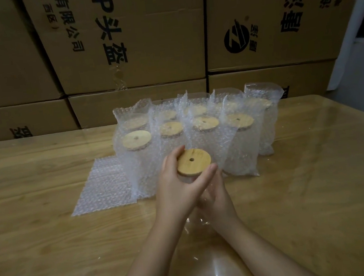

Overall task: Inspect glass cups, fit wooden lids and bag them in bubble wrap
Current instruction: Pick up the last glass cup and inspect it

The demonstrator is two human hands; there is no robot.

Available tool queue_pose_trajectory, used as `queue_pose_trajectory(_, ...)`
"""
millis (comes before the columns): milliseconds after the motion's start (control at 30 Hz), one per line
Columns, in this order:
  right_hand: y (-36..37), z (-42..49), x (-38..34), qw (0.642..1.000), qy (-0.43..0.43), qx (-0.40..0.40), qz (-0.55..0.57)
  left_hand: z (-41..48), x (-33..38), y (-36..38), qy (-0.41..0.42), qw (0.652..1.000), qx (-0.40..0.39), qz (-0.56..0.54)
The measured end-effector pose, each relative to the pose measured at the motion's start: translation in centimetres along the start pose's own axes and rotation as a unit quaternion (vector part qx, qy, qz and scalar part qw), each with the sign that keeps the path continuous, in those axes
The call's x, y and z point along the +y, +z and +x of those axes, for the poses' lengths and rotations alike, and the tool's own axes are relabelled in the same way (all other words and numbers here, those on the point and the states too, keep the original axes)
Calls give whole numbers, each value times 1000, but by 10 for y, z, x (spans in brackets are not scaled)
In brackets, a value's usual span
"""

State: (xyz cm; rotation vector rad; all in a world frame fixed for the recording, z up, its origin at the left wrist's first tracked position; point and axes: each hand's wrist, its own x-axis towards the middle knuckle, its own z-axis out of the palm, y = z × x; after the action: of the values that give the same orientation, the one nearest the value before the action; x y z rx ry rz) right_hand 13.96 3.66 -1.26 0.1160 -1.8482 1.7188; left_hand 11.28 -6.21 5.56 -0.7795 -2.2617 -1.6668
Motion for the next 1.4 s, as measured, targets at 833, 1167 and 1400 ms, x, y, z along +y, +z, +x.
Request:
queue_pose_trajectory(833,-6,6,1,977,157,42,135,-7,-55,-75,-7,991,113,-65)
queue_pose_trajectory(1167,-13,14,5,946,248,75,196,2,-137,-128,-83,897,-82,426)
queue_pose_trajectory(1400,-14,13,3,944,244,85,207,21,-139,-129,-19,883,-46,468)
